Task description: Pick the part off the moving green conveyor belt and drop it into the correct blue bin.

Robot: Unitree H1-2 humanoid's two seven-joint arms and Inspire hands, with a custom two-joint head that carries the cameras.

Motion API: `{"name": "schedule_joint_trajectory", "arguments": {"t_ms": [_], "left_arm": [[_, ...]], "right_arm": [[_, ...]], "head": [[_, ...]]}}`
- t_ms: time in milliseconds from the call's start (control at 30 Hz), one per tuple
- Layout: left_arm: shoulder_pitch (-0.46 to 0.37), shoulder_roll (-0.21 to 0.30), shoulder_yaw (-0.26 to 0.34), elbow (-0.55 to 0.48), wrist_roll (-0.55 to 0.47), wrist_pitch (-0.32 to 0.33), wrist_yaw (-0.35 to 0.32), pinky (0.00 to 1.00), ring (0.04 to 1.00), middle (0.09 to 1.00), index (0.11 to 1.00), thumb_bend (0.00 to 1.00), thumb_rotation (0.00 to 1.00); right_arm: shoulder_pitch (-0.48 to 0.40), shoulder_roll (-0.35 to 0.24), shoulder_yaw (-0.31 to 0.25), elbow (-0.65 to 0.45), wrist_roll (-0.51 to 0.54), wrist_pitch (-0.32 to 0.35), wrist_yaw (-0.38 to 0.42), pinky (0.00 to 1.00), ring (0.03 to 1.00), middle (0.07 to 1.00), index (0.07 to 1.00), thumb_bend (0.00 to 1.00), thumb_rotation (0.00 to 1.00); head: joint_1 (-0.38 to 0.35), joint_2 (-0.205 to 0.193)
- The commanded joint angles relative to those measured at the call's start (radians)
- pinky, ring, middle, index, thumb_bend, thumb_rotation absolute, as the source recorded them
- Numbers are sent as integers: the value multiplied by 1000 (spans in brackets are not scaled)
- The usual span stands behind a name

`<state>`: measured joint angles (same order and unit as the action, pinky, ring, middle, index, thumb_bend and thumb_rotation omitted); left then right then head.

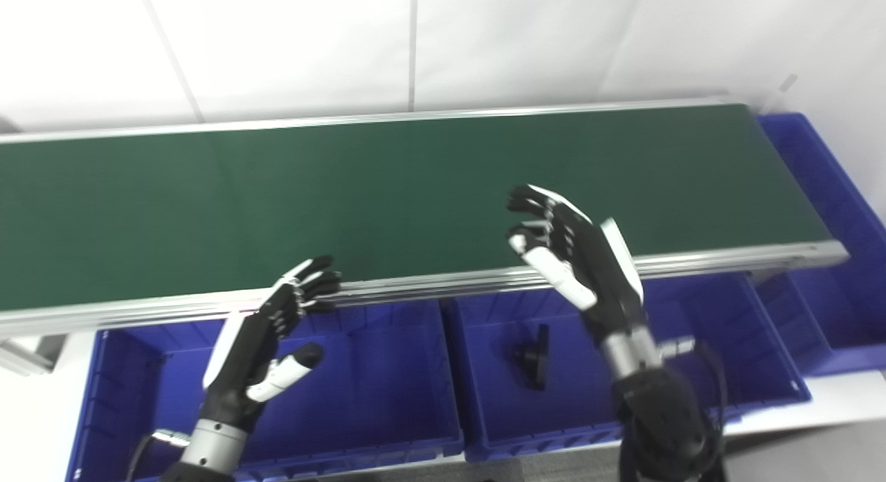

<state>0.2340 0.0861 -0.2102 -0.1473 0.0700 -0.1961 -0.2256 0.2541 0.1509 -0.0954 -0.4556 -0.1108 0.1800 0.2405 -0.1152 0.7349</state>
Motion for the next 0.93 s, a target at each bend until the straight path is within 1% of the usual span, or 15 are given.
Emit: {"name": "schedule_joint_trajectory", "arguments": {"t_ms": [0,67,133,167,267,400,500,533,667,733,900], "left_arm": [[0,-22,-16,-9,5,-52,16,756,806,816,849,771,773],[2,-27,-26,3,18,-56,19,771,818,823,854,780,780],[2,-31,-32,14,27,-63,22,778,824,826,855,780,784],[2,-34,-36,21,38,-68,27,779,826,827,856,781,785],[2,-42,-47,45,67,-88,42,780,830,839,853,787,787],[2,-41,-55,66,92,-114,55,770,833,848,857,764,789],[4,-39,-55,77,95,-128,57,774,834,851,859,766,787],[4,-39,-56,81,95,-132,57,775,835,851,860,768,788],[6,-38,-58,92,98,-147,57,776,835,849,860,763,788],[8,-39,-59,95,97,-152,57,776,837,848,856,752,780],[9,-36,-62,113,100,-169,62,782,843,853,855,761,780]], "right_arm": [[35,4,5,90,120,-209,-11,640,694,789,795,700,786],[45,-21,12,188,139,-319,-9,653,694,781,793,727,824],[45,-39,18,231,149,-367,-12,657,692,776,788,743,838],[41,-56,19,266,154,-397,-6,658,691,775,788,746,840],[31,-95,28,346,180,-452,10,664,691,770,777,752,835],[27,-132,59,408,174,-503,2,662,696,774,781,742,830],[24,-157,88,437,162,-538,-1,666,699,780,794,741,830],[23,-163,98,445,156,-545,-3,667,700,782,799,739,832],[24,-183,127,459,127,-563,-18,644,683,770,806,751,837],[25,-191,137,464,110,-576,-25,636,679,770,804,731,854],[23,-204,157,481,95,-598,-38,630,678,774,804,711,860]], "head": [[21,-12],[34,-25],[42,-32],[60,-51],[78,-69],[91,-95],[92,-100],[93,-109],[97,-122],[99,-126],[96,-154]]}}
